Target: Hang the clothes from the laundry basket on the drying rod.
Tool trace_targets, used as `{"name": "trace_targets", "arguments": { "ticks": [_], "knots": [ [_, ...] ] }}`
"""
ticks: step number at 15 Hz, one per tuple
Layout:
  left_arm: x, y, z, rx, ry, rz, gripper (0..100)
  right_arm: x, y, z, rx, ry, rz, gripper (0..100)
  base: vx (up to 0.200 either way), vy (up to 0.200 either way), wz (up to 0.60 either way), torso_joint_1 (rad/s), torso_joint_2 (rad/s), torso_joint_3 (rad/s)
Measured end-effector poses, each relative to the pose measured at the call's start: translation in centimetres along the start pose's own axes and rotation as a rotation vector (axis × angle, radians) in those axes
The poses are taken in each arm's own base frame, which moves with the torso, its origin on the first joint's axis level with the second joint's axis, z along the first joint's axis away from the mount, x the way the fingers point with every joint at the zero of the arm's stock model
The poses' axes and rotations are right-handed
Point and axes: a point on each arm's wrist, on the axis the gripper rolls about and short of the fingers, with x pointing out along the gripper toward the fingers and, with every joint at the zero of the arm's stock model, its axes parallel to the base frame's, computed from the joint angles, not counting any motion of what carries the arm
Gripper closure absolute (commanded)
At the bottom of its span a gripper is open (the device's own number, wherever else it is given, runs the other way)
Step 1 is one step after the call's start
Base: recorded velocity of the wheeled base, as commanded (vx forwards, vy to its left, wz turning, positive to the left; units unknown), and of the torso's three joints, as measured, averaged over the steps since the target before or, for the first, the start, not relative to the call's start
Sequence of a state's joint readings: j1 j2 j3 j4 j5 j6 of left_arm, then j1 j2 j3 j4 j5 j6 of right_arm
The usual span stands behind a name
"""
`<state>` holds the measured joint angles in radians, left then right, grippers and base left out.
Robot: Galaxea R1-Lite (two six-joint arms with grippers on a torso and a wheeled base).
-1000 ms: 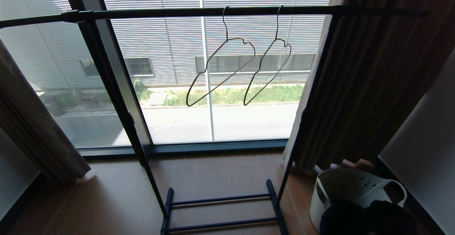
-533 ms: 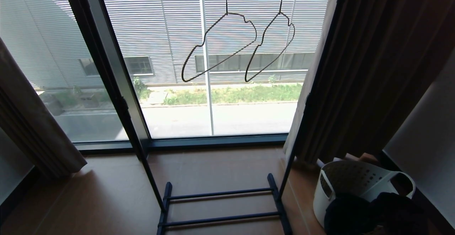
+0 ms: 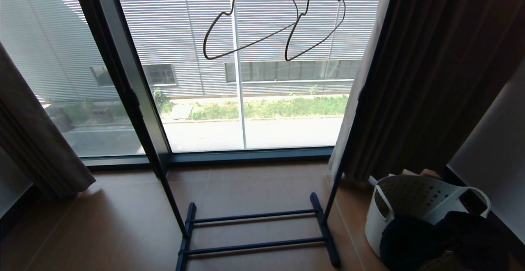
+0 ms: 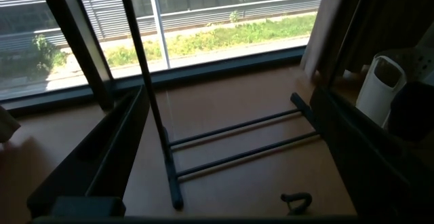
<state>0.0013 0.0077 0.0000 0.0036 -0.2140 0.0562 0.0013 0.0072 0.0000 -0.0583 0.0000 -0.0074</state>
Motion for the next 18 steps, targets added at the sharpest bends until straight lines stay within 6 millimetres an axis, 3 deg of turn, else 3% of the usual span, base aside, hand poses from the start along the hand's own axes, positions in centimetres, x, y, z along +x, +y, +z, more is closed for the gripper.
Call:
{"name": "trace_targets", "arguments": {
  "ticks": [2,8,11,18],
  "knots": [
    [0.00,0.00,0.00,0.000,0.000,-0.001,0,0.00,0.00,0.00,-0.001,0.000,0.000,0,0.000,0.000,0.00,0.000,0.06,0.046],
    [0.00,0.00,0.00,0.000,0.000,0.000,0,0.00,0.00,0.00,0.000,0.000,0.000,0,0.000,0.000,-0.60,0.002,0.01,0.009],
    [0.00,0.00,0.00,-0.001,0.001,-0.001,0,0.00,0.00,0.02,0.001,-0.002,0.000,0,0.000,0.000,0.00,0.000,0.00,0.000],
    [0.00,0.00,0.00,-0.001,0.001,-0.001,0,0.00,0.00,0.01,0.004,-0.001,-0.002,0,0.029,-0.200,0.00,0.001,0.00,0.002]
  ]
}}
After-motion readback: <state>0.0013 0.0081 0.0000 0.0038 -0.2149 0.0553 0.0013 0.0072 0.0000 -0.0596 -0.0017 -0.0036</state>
